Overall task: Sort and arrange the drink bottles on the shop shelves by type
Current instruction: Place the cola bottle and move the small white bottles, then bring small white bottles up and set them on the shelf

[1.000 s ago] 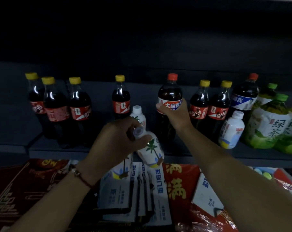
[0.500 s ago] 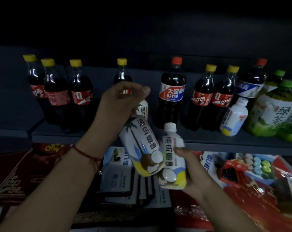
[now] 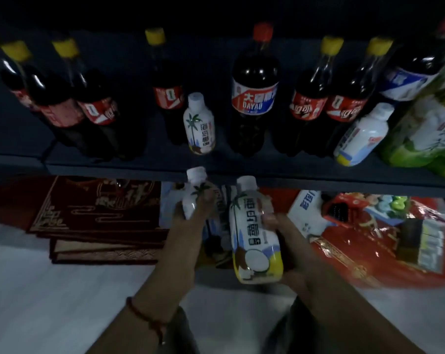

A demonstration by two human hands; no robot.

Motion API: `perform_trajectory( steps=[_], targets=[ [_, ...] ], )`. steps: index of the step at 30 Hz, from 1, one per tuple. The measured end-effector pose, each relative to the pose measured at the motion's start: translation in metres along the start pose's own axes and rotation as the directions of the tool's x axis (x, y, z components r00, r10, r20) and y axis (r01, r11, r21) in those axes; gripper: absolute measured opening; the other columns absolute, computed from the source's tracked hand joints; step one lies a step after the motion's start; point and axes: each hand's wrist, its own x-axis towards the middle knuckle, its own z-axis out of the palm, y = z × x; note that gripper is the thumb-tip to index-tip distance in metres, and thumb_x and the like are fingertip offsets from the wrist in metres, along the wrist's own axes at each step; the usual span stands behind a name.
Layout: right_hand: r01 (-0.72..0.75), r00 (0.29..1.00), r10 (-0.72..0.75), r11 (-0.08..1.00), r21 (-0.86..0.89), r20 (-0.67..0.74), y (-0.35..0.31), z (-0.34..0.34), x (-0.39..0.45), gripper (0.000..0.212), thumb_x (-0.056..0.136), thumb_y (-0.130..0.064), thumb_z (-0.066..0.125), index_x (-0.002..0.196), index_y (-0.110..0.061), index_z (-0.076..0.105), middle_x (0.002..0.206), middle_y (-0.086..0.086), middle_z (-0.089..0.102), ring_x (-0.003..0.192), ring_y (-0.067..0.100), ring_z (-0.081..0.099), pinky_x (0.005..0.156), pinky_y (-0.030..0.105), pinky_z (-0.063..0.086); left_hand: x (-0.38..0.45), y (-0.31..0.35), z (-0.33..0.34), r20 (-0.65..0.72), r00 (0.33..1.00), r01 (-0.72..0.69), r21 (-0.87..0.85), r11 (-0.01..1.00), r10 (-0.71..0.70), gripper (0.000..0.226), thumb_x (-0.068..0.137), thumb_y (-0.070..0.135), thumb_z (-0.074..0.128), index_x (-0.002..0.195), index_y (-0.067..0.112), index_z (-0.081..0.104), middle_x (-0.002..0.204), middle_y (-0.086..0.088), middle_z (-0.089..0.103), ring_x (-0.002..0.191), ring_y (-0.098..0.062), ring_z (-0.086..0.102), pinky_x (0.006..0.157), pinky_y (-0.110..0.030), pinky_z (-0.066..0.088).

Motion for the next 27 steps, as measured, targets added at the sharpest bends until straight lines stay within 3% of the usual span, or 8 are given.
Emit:
perform_trajectory(
  steps=[1,5,9,13,16,18,23,27],
  targets=[
    [-0.022,1.000,0.024,0.992,-0.123,0.017,0.001,0.005,-0.010,0.019,0.096,-0.003,0.045,0.102,-0.010,0.061,0.057,0.007,0.065,0.042,-0.009,0.058,0.058,0.003,0.042,-0.014,0.005,-0.001,0.043,0.992,0.123,-0.042,0.992,-0.121,0.097,0.051,0.065,0.082,0.135,0.024,0.057,0.124,-0.007,0.068,0.109,-0.028,0.065,0.096,-0.048,0.052],
    [-0.184,0.982,0.166,0.944,-0.274,-0.090,-0.016,0.042,-0.079,0.053,0.054,-0.038,0.070,0.098,-0.009,0.075,0.096,0.016,0.075,0.074,0.027,0.072,0.064,0.038,0.059,-0.065,0.071,0.000,0.145,0.968,0.232,-0.186,0.955,-0.207,0.043,0.084,0.033,0.070,0.118,0.009,0.064,0.094,-0.012,0.074,0.082,-0.029,0.072,0.072,-0.038,0.058],
    [-0.129,0.977,0.068,0.942,-0.309,-0.202,-0.070,0.108,-0.155,0.048,0.067,-0.023,0.075,0.111,-0.006,0.067,0.089,0.014,0.076,0.075,0.030,0.069,0.073,0.041,0.056,-0.139,0.168,0.003,0.180,0.979,0.128,-0.183,0.975,-0.094,0.068,0.074,0.038,0.074,0.133,0.008,0.056,0.088,-0.008,0.071,0.076,-0.027,0.070,0.066,-0.036,0.056],
    [0.083,0.965,-0.162,0.934,-0.347,-0.205,-0.122,0.182,-0.238,0.041,0.077,-0.015,0.069,0.117,-0.017,0.060,0.088,0.006,0.074,0.074,0.024,0.071,0.066,0.040,0.058,-0.214,0.278,-0.005,0.117,0.991,-0.057,-0.054,0.997,0.063,0.068,0.073,0.046,0.083,0.131,0.018,0.060,0.098,-0.004,0.070,0.087,-0.029,0.067,0.074,-0.043,0.057],
    [0.257,0.925,-0.344,0.880,-0.399,-0.163,-0.163,0.227,-0.292,0.046,0.063,-0.012,0.080,0.105,-0.017,0.062,0.082,0.009,0.072,0.066,0.021,0.070,0.052,0.033,0.055,-0.250,0.344,-0.014,0.123,0.975,-0.180,-0.065,0.981,0.187,0.040,0.067,0.061,0.079,0.098,0.037,0.073,0.113,-0.011,0.069,0.104,-0.039,0.065,0.093,-0.059,0.051],
    [0.377,0.873,-0.471,0.817,-0.437,-0.126,-0.188,0.249,-0.314,0.051,0.064,-0.009,0.080,0.111,-0.017,0.062,0.093,0.016,0.073,0.077,0.029,0.072,0.055,0.035,0.057,-0.264,0.385,-0.014,0.149,0.956,-0.240,-0.093,0.966,0.252,0.048,0.068,0.061,0.078,0.110,0.041,0.068,0.120,-0.009,0.069,0.107,-0.036,0.066,0.094,-0.061,0.050],
    [0.528,0.735,-0.670,0.660,-0.534,-0.103,-0.238,0.287,-0.317,0.048,0.076,-0.012,0.081,0.118,-0.026,0.061,0.097,0.009,0.073,0.084,0.033,0.071,0.068,0.058,0.057,-0.262,0.449,0.002,0.155,0.883,-0.434,-0.088,0.896,0.443,0.066,0.072,0.058,0.079,0.130,0.043,0.052,0.126,0.001,0.066,0.107,-0.024,0.067,0.087,-0.047,0.054],
    [0.533,0.668,-0.736,0.578,-0.618,-0.112,-0.270,0.288,-0.280,0.056,0.074,-0.014,0.084,0.121,-0.030,0.057,0.102,0.003,0.072,0.088,0.025,0.072,0.067,0.044,0.060,-0.226,0.469,0.030,0.078,0.872,-0.479,-0.053,0.876,0.482,0.049,0.080,0.037,0.075,0.123,0.037,0.051,0.117,0.006,0.068,0.103,-0.015,0.068,0.085,-0.035,0.055]
  ],
)
